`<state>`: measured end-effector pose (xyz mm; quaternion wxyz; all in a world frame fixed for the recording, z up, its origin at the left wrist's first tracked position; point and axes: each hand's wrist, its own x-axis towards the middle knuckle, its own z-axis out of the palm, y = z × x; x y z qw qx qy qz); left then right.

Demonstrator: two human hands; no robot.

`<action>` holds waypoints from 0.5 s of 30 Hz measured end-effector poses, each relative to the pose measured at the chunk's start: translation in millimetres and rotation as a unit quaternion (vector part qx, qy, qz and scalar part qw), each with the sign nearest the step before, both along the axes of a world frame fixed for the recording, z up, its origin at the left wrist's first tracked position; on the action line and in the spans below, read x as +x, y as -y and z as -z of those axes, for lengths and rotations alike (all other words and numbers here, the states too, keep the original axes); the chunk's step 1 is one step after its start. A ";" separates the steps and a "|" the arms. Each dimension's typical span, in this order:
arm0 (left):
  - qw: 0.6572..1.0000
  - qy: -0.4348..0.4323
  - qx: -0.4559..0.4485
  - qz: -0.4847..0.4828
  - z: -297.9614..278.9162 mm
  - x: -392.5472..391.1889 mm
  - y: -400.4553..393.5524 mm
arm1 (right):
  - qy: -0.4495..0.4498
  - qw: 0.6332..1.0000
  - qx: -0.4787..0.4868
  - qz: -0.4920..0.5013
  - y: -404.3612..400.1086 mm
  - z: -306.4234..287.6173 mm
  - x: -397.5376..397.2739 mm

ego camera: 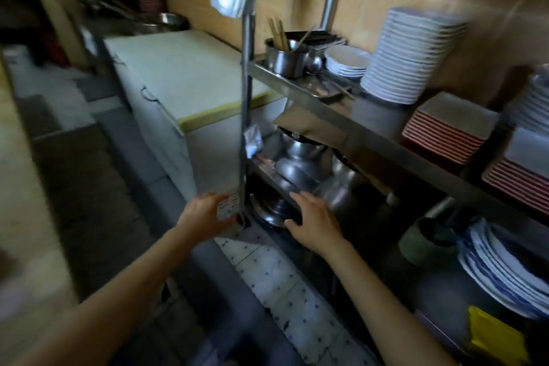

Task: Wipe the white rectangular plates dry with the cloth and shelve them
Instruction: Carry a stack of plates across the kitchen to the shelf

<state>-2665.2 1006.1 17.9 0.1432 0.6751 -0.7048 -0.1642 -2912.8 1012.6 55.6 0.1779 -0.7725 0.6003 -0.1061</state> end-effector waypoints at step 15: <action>0.972 0.004 0.007 -0.233 7.4 143.6 -211.6 | -0.019 0.971 -0.014 -0.239 -110.9 8.7 170.4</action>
